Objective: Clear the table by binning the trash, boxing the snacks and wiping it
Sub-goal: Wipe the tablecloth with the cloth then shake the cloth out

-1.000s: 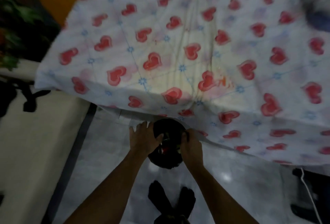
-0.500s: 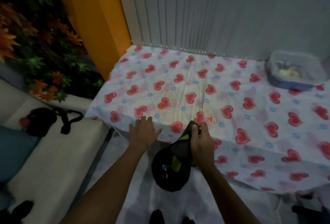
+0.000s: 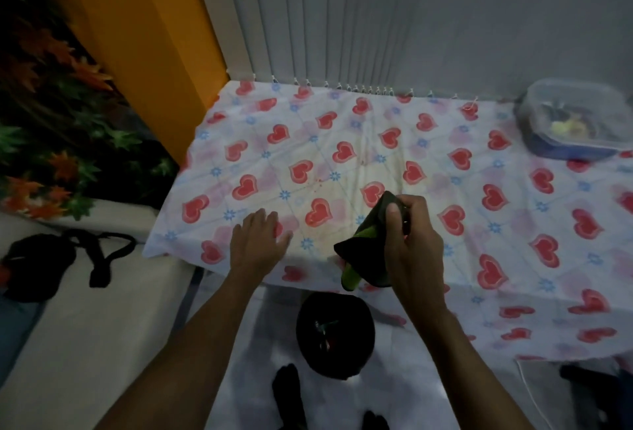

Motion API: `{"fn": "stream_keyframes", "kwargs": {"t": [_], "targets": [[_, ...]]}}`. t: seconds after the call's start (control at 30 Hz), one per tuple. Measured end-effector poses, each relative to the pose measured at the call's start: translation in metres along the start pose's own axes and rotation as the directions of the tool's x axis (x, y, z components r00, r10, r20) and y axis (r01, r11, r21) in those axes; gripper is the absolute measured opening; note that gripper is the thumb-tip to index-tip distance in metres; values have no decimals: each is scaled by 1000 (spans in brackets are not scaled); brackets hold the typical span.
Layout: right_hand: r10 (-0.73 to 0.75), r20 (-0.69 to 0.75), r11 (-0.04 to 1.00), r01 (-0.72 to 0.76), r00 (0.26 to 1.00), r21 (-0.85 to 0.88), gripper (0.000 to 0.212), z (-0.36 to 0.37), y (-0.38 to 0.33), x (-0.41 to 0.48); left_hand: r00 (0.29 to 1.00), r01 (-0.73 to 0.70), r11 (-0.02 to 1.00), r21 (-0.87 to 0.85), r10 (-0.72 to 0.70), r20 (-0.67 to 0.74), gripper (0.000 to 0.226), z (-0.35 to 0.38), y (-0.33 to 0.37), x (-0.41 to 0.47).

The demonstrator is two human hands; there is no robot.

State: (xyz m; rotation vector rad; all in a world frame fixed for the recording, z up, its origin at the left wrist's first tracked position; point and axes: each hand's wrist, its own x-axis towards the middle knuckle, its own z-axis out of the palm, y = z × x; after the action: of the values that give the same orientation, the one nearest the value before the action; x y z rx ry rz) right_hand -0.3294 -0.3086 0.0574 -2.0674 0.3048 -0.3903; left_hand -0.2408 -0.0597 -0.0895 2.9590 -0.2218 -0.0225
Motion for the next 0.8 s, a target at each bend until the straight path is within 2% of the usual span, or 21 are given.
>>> {"fn": "stream_keyframes", "kwargs": {"t": [0.07,0.2,0.27,0.37,0.43,0.57,0.63,0.8], "targets": [[-41,1,996,41,999,-85,9,22,-2,5,997,-66,997,40,67,-31,52,16,-15,16],[-50,33,991,54,998,-126,7,77,-8,16,990,-136,990,37,137,-42,54,32,-35,40],[-64,109,961,90,992,-260,7,113,7,19,985,-166,986,8,166,-45,56,35,-42,45],[-19,301,821,186,954,-539,27,167,53,8,982,-183,983,24,184,-37,58,38,-48,46],[2,356,711,249,934,-658,33,187,75,-3,982,-186,982,32,187,-11,62,39,-49,47],[-49,343,654,290,938,-698,30,189,80,-1,984,-179,983,41,179,11,65,41,-52,48],[-47,383,624,327,922,-710,34,184,82,6,984,-176,984,39,176,6,65,41,-52,48],[-68,576,551,512,815,-659,45,180,98,18,980,-186,982,24,188,-69,61,41,-53,46]]}}
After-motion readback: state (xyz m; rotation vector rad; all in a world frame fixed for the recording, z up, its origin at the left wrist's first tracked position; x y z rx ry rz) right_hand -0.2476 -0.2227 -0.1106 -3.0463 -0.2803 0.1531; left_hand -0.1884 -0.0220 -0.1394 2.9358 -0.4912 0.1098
